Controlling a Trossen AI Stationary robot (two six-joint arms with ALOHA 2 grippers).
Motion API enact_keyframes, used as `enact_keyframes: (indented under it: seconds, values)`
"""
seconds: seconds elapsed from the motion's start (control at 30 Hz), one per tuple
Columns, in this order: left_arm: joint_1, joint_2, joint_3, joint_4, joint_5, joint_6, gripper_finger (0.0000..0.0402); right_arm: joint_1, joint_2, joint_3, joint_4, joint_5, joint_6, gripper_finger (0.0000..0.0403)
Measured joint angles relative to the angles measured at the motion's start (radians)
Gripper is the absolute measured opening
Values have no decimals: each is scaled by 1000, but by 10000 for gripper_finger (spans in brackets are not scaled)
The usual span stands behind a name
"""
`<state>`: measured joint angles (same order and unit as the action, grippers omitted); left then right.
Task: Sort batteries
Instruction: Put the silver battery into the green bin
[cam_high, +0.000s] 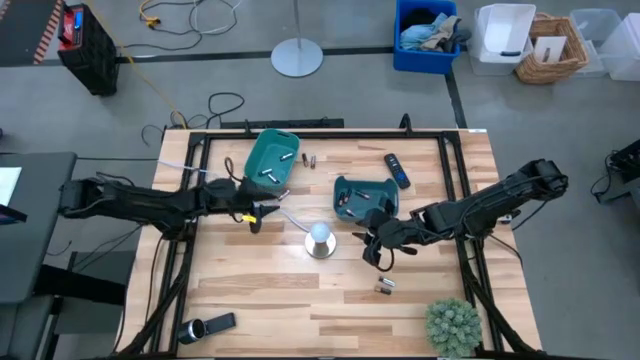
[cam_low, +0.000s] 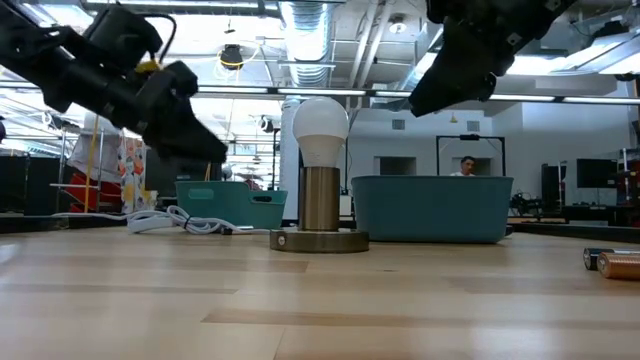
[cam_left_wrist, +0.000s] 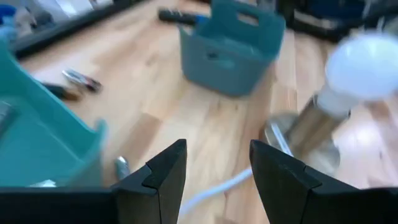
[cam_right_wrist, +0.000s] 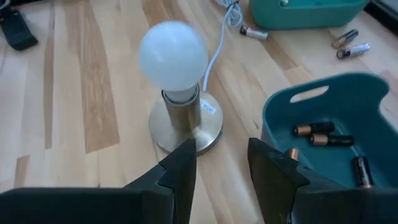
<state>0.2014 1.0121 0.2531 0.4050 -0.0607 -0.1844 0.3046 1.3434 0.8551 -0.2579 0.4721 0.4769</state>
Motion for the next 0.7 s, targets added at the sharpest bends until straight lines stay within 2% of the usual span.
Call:
enact_keyframes:
  seconds: [0.1,0.37,0.7]
  values:
    - [-34,79,11,5,-41,6,171,-7,0,0,11,1,-11,161]
    - [-88,249,73,4,-235,24,171,-13,0,0,12,1,-7,161]
    - [-91,439,119,4,-314,-14,171,-13,0,0,12,16,-7,161]
